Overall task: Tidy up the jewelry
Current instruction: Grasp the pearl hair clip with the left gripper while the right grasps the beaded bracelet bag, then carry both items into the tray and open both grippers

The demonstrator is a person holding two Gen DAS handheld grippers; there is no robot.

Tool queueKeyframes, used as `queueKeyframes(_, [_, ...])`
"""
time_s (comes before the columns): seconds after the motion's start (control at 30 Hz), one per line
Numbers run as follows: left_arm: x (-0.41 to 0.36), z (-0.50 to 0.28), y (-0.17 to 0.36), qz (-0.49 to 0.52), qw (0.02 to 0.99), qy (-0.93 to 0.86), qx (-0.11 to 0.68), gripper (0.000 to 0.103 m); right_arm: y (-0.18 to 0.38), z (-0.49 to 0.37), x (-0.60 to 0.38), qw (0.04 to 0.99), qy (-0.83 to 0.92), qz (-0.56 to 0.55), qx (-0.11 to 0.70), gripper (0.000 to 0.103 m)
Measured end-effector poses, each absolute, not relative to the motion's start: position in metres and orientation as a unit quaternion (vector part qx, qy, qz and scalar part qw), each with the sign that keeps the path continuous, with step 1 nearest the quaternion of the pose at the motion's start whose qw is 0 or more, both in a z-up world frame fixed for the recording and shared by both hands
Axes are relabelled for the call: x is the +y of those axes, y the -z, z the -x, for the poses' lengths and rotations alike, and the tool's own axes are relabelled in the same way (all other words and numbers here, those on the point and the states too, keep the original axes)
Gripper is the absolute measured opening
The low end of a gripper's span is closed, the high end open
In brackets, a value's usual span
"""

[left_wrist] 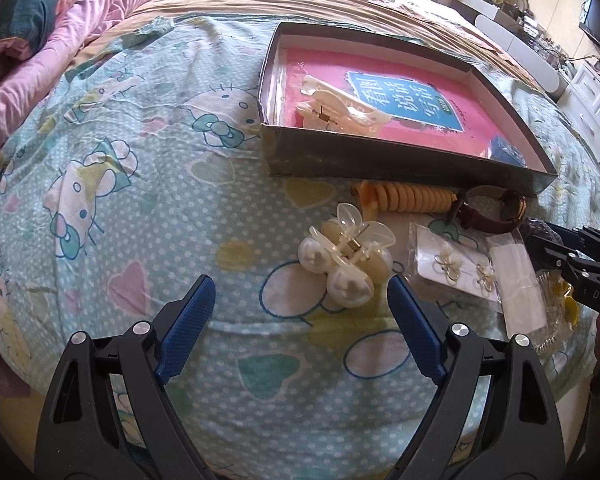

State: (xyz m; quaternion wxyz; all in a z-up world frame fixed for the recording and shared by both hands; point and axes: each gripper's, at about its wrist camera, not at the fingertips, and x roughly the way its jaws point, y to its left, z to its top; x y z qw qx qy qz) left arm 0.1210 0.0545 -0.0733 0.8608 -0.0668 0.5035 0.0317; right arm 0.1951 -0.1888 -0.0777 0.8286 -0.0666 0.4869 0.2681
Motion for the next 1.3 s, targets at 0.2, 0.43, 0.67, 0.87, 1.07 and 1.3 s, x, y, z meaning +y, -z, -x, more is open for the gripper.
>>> queueKeyframes(0.2, [0.054,-0.127,0.075,0.065,0.865,-0.020,0.497,0.074,0.070,-0.193,-0.204,0.837,-0.255,0.039,0.483,0.037])
queueKeyframes(0.43, [0.054,-0.135,0.074,0.078,0.870,0.005,0.487,0.049,0.059,-0.192,-0.219,0.848,-0.235,0.022,0.474,0.029])
queueKeyframes(0.67, [0.058,-0.133,0.069,0.087,0.869,0.008,0.487,0.036,0.049,-0.194,-0.226,0.857,-0.225,0.014,0.463,0.023])
queueKeyframes(0.87, [0.063,-0.127,0.054,0.085,0.875,0.004,0.476,0.037,0.037,-0.193,-0.227,0.864,-0.228,0.007,0.450,0.023])
queueKeyframes(1.07, [0.069,-0.129,0.042,0.086,0.880,-0.005,0.467,0.036,0.025,-0.192,-0.221,0.867,-0.237,0.005,0.438,0.023])
queueKeyframes(1.3, [0.070,-0.137,0.029,0.081,0.885,-0.007,0.458,0.036,0.014,-0.196,-0.207,0.870,-0.254,0.000,0.422,0.023])
